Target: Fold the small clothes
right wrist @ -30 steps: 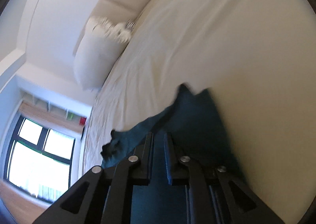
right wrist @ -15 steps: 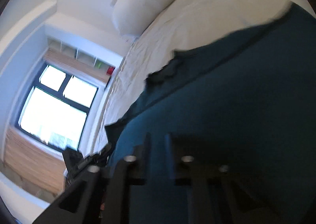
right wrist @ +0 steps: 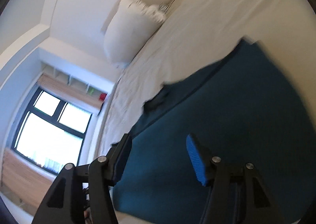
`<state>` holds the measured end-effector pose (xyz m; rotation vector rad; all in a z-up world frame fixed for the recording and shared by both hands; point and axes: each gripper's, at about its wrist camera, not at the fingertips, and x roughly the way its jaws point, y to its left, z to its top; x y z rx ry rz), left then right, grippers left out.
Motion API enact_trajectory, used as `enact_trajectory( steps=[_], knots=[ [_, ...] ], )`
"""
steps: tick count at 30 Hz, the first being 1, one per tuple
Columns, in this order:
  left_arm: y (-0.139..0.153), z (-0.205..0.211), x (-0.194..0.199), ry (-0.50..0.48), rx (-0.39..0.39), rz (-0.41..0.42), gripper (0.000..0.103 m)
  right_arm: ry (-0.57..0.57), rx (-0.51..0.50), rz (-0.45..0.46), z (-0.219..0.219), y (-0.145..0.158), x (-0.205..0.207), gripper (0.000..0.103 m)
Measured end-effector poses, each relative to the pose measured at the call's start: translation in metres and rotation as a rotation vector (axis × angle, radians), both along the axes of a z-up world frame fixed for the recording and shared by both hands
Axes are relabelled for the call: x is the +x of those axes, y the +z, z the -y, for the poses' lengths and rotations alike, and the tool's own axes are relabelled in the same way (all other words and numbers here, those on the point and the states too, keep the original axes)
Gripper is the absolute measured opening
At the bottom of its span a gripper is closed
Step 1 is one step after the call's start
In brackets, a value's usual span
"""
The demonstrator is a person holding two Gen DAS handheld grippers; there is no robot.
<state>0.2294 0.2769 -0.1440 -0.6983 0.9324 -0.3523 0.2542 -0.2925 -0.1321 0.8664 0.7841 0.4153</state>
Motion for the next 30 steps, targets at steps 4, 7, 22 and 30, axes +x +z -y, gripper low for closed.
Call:
enact_trajectory(
  steps=[4,7,22,30],
  knots=[
    [-0.011,0.009,0.003,-0.042,-0.012,-0.052,0.083,0.072,0.028,-0.006,-0.028,-0.004,0.002,0.061],
    [-0.015,0.012,0.009,-0.064,-0.030,-0.084,0.082,0.110,0.035,-0.020,-0.033,-0.011,-0.008,0.061],
    [-0.027,0.025,0.009,-0.150,-0.047,-0.204,0.019,0.195,0.028,-0.132,-0.062,-0.042,0.029,0.059],
    [-0.010,0.035,0.004,-0.131,-0.079,-0.182,0.012,0.198,0.045,-0.128,-0.052,-0.038,0.030,0.058]
  ],
)
